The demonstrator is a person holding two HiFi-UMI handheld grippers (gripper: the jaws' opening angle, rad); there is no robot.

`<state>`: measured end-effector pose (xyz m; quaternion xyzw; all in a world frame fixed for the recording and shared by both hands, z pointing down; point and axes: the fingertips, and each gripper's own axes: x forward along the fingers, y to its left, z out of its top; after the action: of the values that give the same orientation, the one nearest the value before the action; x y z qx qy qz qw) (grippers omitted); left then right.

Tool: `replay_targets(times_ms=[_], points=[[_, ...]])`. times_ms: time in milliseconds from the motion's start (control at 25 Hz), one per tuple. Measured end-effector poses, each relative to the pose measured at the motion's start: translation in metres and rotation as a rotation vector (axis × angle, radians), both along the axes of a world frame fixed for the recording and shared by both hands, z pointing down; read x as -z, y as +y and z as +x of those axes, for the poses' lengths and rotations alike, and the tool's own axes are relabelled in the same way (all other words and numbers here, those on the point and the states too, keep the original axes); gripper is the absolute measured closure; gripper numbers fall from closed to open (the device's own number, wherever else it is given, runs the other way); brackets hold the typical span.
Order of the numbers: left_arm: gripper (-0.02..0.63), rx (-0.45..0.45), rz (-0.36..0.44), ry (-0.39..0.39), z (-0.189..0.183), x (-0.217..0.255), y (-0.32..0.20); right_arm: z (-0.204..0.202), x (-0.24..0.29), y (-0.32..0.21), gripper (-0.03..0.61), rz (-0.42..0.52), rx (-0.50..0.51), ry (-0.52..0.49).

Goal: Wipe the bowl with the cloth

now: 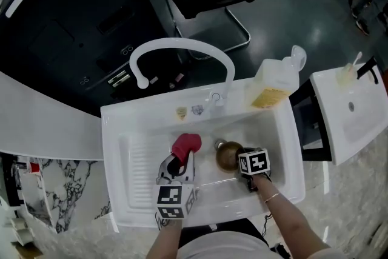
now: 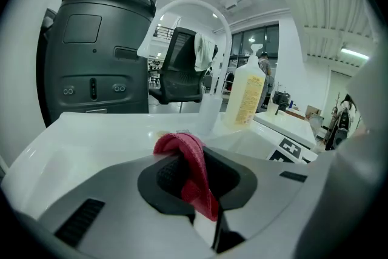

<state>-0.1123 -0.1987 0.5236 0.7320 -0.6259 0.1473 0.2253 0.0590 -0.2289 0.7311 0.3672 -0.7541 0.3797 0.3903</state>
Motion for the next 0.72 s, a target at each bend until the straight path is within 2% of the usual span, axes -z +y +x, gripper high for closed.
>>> replay_targets(times_ms=[80, 320, 720], points=[[0.552, 0.001, 0.001, 0.000, -0.002, 0.000, 0.001, 0.002, -0.001, -0.001, 0.558, 0.001, -0.014, 0.012], [0.552, 0.002, 0.010, -0.004, -0.006, 0.004, 0.006, 0.004, 0.007, -0.001, 0.557, 0.021, -0.034, 0.024], [0.552, -0.042, 0.045, -0.005, -0.006, 0.019, 0.013, -0.003, 0.065, -0.002, 0.558, 0.151, -0.088, -0.047]])
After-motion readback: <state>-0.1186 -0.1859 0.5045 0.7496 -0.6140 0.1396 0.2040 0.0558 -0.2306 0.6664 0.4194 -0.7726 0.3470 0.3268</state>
